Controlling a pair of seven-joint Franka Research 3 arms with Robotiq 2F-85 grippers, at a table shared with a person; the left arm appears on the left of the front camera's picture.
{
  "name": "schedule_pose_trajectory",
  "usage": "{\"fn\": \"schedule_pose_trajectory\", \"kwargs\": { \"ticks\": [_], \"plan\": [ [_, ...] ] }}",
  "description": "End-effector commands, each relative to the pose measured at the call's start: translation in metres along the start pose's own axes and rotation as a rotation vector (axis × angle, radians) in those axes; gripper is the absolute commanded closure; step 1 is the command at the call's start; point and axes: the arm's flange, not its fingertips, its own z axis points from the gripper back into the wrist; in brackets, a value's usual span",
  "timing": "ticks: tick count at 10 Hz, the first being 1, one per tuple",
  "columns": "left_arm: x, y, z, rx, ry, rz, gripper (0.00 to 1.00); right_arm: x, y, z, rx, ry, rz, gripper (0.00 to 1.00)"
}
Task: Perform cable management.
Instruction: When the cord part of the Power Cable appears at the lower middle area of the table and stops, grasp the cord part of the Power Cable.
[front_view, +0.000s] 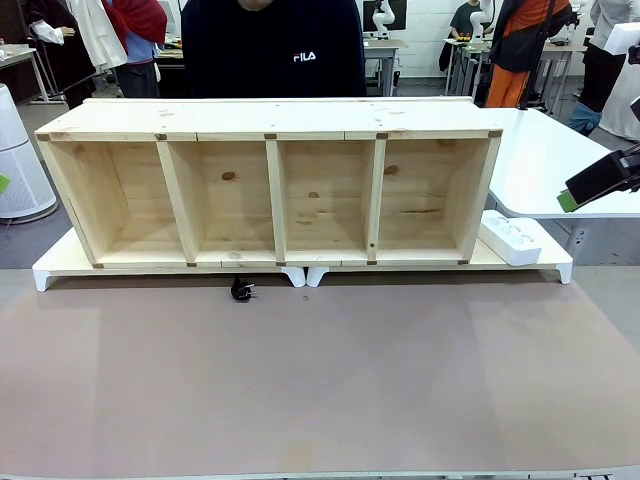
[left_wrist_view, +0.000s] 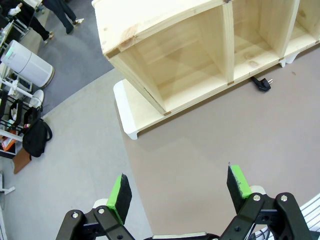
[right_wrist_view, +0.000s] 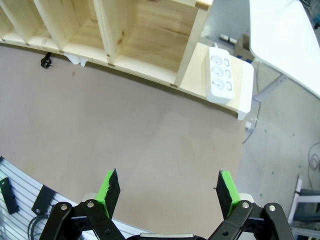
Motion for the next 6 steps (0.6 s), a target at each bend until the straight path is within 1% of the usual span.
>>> {"fn": "schedule_pose_trajectory", "kwargs": {
  "ticks": [1, 6],
  "plan": [
    [0.0007, -0.0006, 0.0004, 0.002, -0.003, 0.006, 0.0, 0.0006, -0.0003, 0.0001, -0.001, -0.004, -0.001, 0.0],
    [0.0007, -0.0006, 0.0004, 0.002, -0.003, 0.006, 0.0, 0.0006, -0.0003, 0.0001, -0.001, -0.004, -0.001, 0.0]
  ]
}}
